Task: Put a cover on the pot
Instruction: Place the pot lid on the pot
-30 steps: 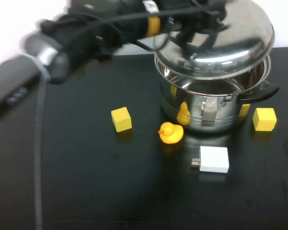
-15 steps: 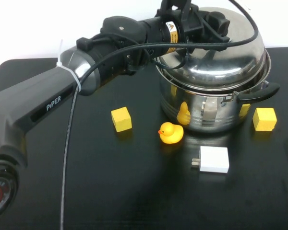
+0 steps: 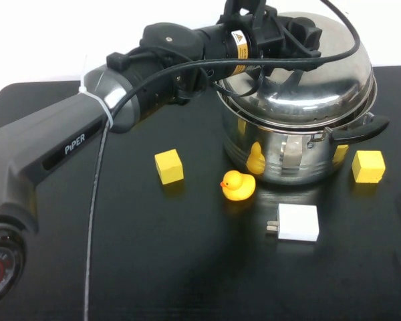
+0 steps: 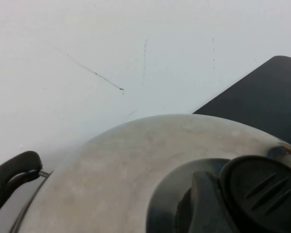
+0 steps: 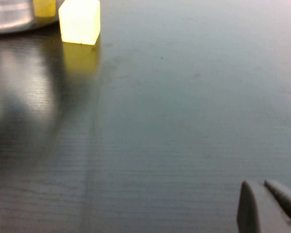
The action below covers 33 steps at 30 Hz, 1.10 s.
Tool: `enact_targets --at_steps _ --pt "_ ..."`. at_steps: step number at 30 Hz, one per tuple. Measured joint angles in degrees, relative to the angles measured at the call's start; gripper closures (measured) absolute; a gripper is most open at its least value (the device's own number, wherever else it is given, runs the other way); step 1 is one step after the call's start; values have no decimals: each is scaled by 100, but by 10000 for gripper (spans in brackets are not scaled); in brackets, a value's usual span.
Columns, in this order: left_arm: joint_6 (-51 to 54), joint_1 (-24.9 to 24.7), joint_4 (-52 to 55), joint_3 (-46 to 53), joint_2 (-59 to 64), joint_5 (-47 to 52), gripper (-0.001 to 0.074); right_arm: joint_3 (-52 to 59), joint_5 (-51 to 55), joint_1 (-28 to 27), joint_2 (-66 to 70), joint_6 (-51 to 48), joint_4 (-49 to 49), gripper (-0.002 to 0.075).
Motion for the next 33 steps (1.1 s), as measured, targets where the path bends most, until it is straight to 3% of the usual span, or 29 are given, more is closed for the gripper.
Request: enact_targets --at_steps 33 --pt "-542 0 -47 121 -124 215 401 0 0 0 0 0 0 728"
